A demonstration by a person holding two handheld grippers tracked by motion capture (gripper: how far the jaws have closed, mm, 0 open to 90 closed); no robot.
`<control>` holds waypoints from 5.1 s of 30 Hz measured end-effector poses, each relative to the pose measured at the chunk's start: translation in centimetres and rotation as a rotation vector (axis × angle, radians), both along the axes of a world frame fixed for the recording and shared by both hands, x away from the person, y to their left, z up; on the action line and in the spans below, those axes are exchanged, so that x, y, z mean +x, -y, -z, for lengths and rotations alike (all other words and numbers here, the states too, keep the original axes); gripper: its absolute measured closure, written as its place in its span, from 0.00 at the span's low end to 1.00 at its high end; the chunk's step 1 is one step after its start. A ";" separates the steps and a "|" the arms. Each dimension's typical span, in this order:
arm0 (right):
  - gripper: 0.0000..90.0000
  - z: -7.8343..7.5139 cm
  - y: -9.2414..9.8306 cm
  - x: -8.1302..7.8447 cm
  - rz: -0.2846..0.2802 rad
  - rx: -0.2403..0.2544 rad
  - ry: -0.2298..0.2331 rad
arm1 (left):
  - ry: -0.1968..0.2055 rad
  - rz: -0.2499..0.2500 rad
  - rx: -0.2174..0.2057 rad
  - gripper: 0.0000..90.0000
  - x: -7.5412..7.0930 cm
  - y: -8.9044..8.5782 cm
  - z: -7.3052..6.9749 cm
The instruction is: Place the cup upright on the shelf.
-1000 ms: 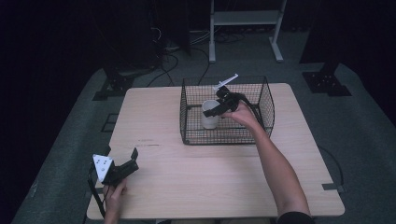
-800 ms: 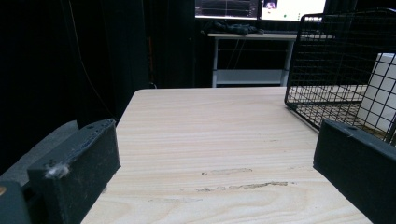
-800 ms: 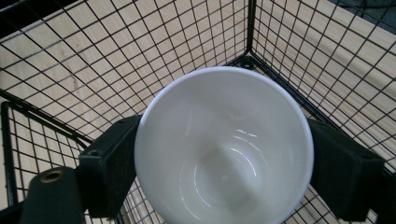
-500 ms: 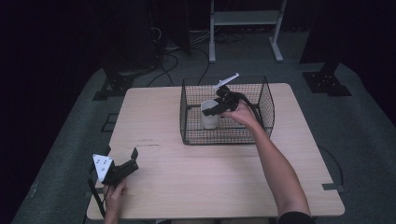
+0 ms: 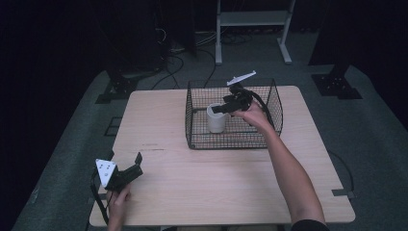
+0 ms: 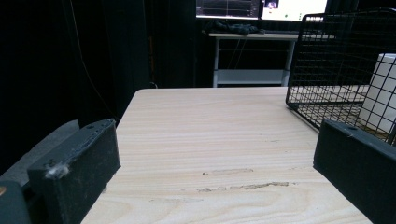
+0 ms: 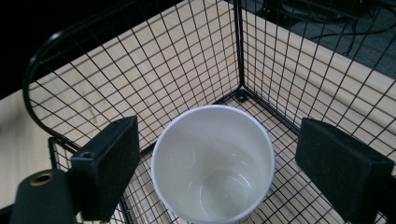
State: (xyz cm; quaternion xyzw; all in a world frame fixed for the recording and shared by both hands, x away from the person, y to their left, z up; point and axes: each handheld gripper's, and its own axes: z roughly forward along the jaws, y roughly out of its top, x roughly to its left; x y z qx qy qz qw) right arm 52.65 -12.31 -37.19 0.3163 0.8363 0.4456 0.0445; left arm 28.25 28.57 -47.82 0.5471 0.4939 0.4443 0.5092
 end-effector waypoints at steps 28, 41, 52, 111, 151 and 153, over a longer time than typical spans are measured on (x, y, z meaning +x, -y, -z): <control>0.15 -1.9 4.7 -3.8 0.030 0.055 0.032 | -0.003 0.002 0.008 0.00 -0.1 0.1 0.0; 0.15 -1.8 5.4 -5.3 0.016 0.040 0.028 | -0.002 0.003 0.010 0.00 -0.1 0.1 0.0; 0.15 -2.0 6.5 -6.8 0.000 0.073 0.043 | -0.002 0.005 0.014 0.00 -0.1 0.1 0.0; 0.15 0.7 11.5 -14.3 -0.039 0.104 0.064 | -0.004 0.003 0.019 0.00 -0.1 0.2 0.0; 0.15 3.9 13.6 -18.4 -0.034 0.082 0.061 | -0.004 0.001 0.023 0.00 -0.2 0.2 0.0; 0.15 4.0 13.8 -18.7 -0.026 0.078 0.068 | -0.004 0.000 0.024 0.00 -0.1 0.2 0.0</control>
